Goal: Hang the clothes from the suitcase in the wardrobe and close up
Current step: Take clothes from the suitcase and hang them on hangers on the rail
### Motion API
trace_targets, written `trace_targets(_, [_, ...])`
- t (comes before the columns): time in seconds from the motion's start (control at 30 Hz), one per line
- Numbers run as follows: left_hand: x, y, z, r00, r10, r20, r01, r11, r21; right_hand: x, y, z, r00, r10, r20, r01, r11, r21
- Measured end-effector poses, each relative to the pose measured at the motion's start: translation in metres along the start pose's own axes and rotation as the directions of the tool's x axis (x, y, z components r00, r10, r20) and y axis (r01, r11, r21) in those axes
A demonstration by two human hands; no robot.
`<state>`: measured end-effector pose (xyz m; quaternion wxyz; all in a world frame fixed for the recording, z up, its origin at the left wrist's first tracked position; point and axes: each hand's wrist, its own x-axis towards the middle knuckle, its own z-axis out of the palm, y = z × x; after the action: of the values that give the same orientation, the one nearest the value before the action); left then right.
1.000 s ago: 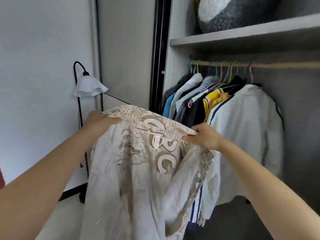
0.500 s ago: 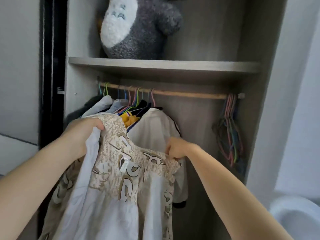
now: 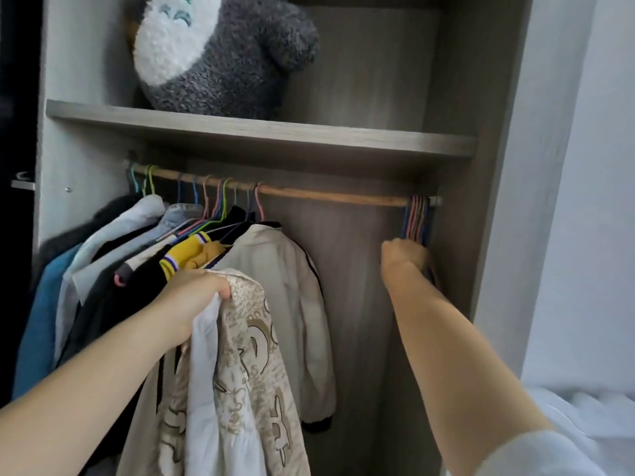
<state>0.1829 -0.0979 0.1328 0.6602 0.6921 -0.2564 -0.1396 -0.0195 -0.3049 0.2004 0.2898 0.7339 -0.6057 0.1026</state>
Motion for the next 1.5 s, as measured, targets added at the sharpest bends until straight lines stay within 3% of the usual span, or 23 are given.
trace_targets(0.17, [0.012,-0.004,-0.015,1.000,-0.017,-0.016,0.018,1.000,0.021,0.008,0.003,-0.012,0.999,0.042,0.017,-0.043,0.998,0.049])
trace_targets(0.3, [0.011,-0.006,-0.029,0.997,-0.005,0.075,0.003,1.000,0.031,0.010,0.005,-0.026,0.998,0.060,-0.010,-0.057,0.977,0.205])
trace_targets(0.43, [0.011,-0.015,-0.043,0.994,-0.053,0.100,0.056,0.998,-0.025,0.011,0.003,-0.030,0.991,0.136,0.008,-0.122,0.859,0.498])
trace_targets(0.67, [0.002,-0.025,-0.076,0.994,-0.081,0.071,0.075,0.994,0.082,-0.001,-0.019,-0.024,0.980,0.192,-0.057,-0.097,0.705,0.703])
trace_targets(0.87, [-0.011,-0.037,-0.107,0.979,-0.110,0.173,0.066,0.968,0.244,-0.037,-0.063,0.009,0.987,0.155,0.045,-0.092,0.310,0.946])
trace_targets(1.03, [-0.033,-0.049,-0.124,0.987,-0.135,0.082,0.112,0.964,0.240,-0.109,-0.103,0.063,0.993,0.109,0.036,-0.033,-0.031,0.999])
trace_targets(1.1, [-0.039,-0.057,-0.134,0.992,-0.117,0.056,0.098,0.958,0.271,-0.129,-0.115,0.075,0.987,0.041,0.154,-0.142,-0.218,0.966])
trace_targets(1.17, [-0.046,-0.063,-0.142,0.995,-0.085,0.053,0.066,0.953,0.295,-0.140,-0.123,0.077,0.935,-0.077,0.346,-0.345,-0.418,0.840])
trace_targets(1.23, [-0.051,-0.068,-0.150,0.998,-0.030,0.060,0.009,0.949,0.315,-0.146,-0.127,0.076,0.872,-0.146,0.467,-0.475,-0.486,0.734])
trace_targets(1.33, [-0.065,-0.076,-0.165,0.996,0.046,0.073,-0.071,0.915,0.396,-0.163,-0.134,0.082,0.845,-0.105,0.524,-0.514,-0.427,0.744])
trace_targets(1.4, [-0.072,-0.081,-0.176,0.993,0.090,0.079,-0.118,0.867,0.485,-0.175,-0.139,0.091,0.881,-0.094,0.464,-0.457,-0.428,0.780])
trace_targets(1.5, [-0.087,-0.084,-0.191,0.976,0.204,0.075,-0.207,0.768,0.606,-0.195,-0.142,0.098,0.920,-0.301,0.252,-0.384,-0.563,0.732])
